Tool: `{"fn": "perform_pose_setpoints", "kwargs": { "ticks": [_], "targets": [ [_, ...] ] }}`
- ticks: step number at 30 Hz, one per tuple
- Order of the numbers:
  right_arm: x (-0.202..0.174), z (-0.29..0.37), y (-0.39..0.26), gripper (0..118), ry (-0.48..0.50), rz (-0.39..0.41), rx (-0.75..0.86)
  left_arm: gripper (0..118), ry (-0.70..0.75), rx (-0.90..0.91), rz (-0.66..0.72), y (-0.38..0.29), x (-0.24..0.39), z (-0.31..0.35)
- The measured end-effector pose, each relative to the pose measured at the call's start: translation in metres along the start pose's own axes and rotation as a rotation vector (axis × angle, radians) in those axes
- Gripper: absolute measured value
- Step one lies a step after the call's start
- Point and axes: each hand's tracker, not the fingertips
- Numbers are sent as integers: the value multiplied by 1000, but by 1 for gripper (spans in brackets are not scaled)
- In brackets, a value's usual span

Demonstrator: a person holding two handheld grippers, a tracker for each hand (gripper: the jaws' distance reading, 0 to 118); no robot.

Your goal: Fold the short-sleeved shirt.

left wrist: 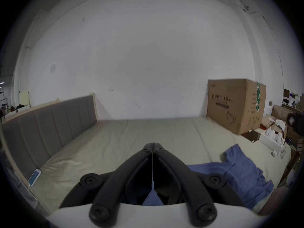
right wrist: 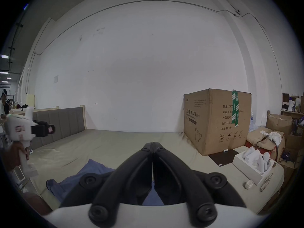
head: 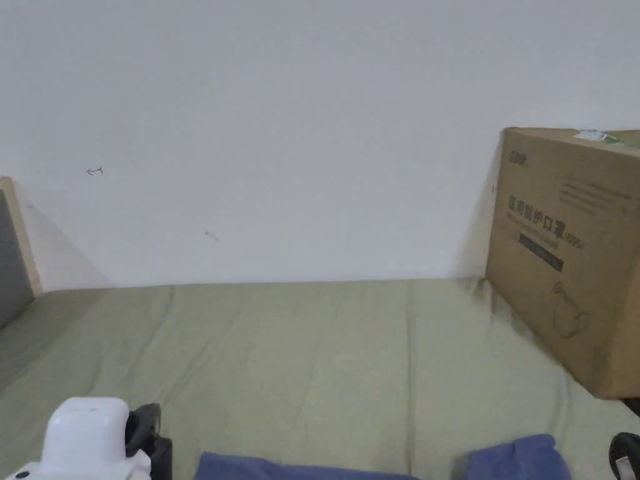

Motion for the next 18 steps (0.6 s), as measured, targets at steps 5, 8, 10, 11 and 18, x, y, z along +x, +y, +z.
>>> {"fn": "perform_pose_setpoints", "kwargs": {
  "ticks": [5,8,10,11,18],
  "targets": [
    [-2,-25,-8,0,15,-30,-47,0,-81,-328,18,-6,-34,-130],
    [-8,-37,-16,0,25,-17,-87,1,-228,-530,79,-28,-43,-202],
    [-8,-43,-24,0,41,-28,-119,24,-172,-561,20,-44,-40,-232],
    [-7,-47,-27,0,78,-46,-141,75,-123,-582,-30,-52,-37,-248],
    [-4,-61,-41,0,86,-17,-207,117,-137,-693,-131,-112,-18,-316]
  ]
}}
